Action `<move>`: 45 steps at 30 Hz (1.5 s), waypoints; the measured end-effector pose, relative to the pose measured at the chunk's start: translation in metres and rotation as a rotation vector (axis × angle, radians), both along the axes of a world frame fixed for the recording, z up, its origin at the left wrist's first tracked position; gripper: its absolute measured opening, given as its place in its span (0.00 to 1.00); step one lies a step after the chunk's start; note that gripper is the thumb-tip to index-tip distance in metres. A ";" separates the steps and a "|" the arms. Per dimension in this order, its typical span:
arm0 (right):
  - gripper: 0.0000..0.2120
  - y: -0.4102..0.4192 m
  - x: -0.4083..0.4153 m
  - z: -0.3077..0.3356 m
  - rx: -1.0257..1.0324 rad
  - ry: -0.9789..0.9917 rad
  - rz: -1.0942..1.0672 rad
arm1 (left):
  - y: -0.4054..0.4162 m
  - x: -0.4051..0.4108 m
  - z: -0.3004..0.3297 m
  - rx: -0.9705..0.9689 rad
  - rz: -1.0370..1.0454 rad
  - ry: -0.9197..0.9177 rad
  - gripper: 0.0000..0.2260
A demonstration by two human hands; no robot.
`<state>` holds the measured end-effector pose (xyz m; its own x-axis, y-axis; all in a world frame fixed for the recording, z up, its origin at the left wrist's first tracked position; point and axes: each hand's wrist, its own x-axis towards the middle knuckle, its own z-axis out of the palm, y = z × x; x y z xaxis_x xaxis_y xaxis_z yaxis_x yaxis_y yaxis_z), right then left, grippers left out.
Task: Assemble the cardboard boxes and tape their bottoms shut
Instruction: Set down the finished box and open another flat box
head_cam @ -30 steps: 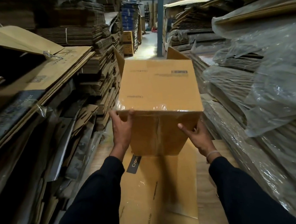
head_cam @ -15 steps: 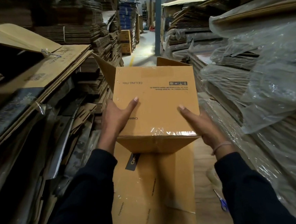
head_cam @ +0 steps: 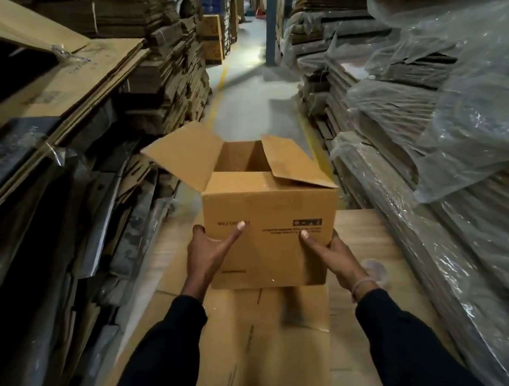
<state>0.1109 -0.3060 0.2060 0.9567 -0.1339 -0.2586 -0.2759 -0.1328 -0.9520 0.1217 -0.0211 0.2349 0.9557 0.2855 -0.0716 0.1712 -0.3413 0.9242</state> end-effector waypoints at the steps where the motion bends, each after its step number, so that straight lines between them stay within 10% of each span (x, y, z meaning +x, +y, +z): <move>1: 0.34 0.003 -0.008 -0.013 0.021 0.023 0.004 | -0.002 -0.006 -0.015 -0.039 0.003 0.003 0.38; 14: 0.35 0.007 -0.059 -0.089 0.022 0.188 0.079 | 0.015 -0.061 -0.118 -0.235 -0.106 0.172 0.36; 25: 0.37 -0.002 -0.052 -0.063 -0.020 0.031 0.020 | 0.000 -0.045 -0.038 0.348 -0.490 0.851 0.40; 29: 0.55 -0.006 -0.056 -0.043 -0.166 -0.072 0.064 | -0.007 -0.043 -0.004 0.084 -0.905 0.493 0.20; 32: 0.62 0.011 -0.057 -0.019 -0.509 -0.259 -0.033 | -0.014 -0.034 0.013 -0.060 -0.781 0.091 0.12; 36: 0.59 0.054 -0.043 -0.001 -0.866 -0.476 0.030 | -0.022 0.005 -0.013 0.310 -0.307 -0.220 0.09; 45: 0.36 0.054 -0.012 0.025 -0.769 -0.615 -0.162 | -0.028 0.023 -0.050 0.807 -0.370 -0.263 0.24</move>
<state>0.0985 -0.2522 0.2309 0.8504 -0.1971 0.4878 0.1674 -0.7776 -0.6061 0.1444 -0.0490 0.1847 0.9532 -0.1718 0.2488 -0.2586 -0.8897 0.3763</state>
